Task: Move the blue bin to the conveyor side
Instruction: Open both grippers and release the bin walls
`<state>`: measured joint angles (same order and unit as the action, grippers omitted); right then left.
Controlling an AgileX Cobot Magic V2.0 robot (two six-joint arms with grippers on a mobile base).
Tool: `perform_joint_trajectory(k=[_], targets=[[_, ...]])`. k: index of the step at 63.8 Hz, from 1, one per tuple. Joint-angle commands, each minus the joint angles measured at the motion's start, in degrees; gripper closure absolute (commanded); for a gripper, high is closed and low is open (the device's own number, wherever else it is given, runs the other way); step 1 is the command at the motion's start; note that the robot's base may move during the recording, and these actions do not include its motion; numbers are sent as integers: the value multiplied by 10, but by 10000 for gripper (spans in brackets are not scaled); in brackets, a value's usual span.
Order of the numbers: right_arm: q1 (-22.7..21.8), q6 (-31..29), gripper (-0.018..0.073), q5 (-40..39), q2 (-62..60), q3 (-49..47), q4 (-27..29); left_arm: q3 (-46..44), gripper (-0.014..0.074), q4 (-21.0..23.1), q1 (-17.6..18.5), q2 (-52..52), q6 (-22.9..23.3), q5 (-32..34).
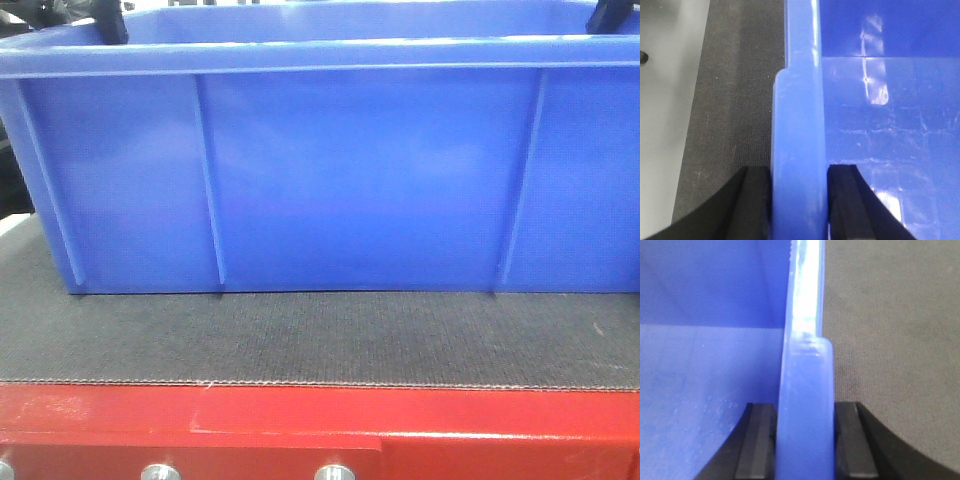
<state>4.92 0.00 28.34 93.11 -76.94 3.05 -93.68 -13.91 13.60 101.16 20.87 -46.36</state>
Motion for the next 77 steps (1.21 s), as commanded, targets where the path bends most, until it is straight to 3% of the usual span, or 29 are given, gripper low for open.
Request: perform_joint_trajectory(k=[1,15,26,30,34,41,48,63,70,77], targets=[[4,-5,648,-58,-10,-9,7,-11,615,11,0,-5,6,53],[4,-5,648,-61,-6,-9,5,-11,600,11,0,-5,6,53],[4,-5,624,-58,-5,-9,4,-11,328,11,0,-5,6,54],[4,-5,547,-58,-5,-9,3,-11,239,8,0,-5,6,54],[4,-5,406,-58,-5,-9,3,-11,158,6,0,-5,6,54],[4,-5,165,-59,-5,-9,3,-11,104,1,0,-5,6,54],[4,-5,59,-56,-6,-11,3,-11,111,-11,0,-5,7,54],[4,-5,73,7,-23,-79,3,-14,200,-21,0,-35,7,51],[4,-5,209,45,-38,-123,3,-14,351,-22,0,-62,7,50],[4,-5,474,77,-50,-167,3,-14,556,-32,0,-97,7,60]])
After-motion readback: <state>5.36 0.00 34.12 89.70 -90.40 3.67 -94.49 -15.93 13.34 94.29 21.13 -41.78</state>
